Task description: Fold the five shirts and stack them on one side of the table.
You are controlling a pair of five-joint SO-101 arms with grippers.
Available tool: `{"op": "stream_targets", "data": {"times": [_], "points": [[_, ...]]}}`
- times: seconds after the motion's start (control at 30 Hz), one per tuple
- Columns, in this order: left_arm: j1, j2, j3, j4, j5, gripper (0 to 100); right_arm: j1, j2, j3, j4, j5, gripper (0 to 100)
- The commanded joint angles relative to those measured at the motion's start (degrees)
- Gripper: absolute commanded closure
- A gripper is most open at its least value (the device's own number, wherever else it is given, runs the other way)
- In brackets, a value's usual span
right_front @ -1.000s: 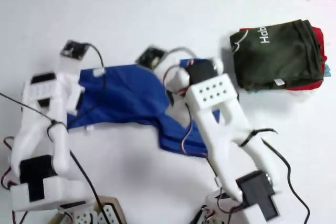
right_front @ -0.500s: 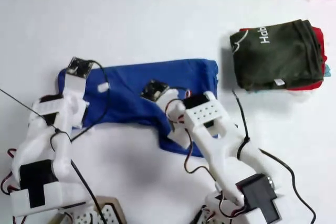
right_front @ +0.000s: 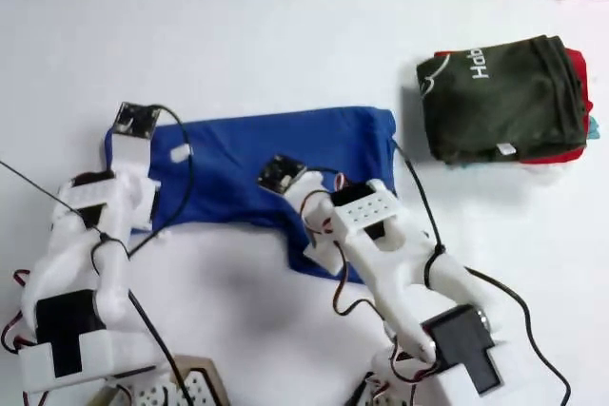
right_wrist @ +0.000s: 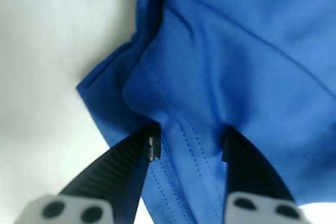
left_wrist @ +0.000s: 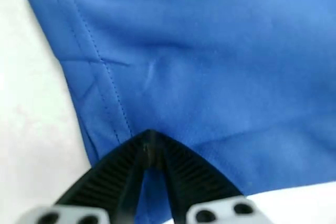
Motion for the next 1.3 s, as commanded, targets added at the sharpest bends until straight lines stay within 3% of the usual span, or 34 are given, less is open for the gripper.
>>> {"op": "stream_targets", "data": {"times": [0.0,0.1,0.33,0.73,1.0,1.27], "points": [[0.44,-1.49,0.04,-0.62,0.35,98,0.57,1.71,-2.73,-0.13,0.53,88.2],[0.35,-1.58,1.10,-2.20,0.35,98,0.57,1.63,-6.51,2.59,0.18,99.0],[0.53,-1.93,1.98,-3.34,0.35,98,0.57,-1.36,-14.15,10.24,0.26,98.0],[0.53,-1.93,1.98,-3.34,0.35,98,0.13,-6.81,-13.80,20.09,0.26,97.8],[0.53,-1.93,1.98,-3.34,0.35,98,-0.13,-6.81,-6.95,15.34,0.18,97.4],[0.53,-1.93,1.98,-3.34,0.35,98,-8.57,-7.25,-3.87,15.34,0.09,93.3]]}}
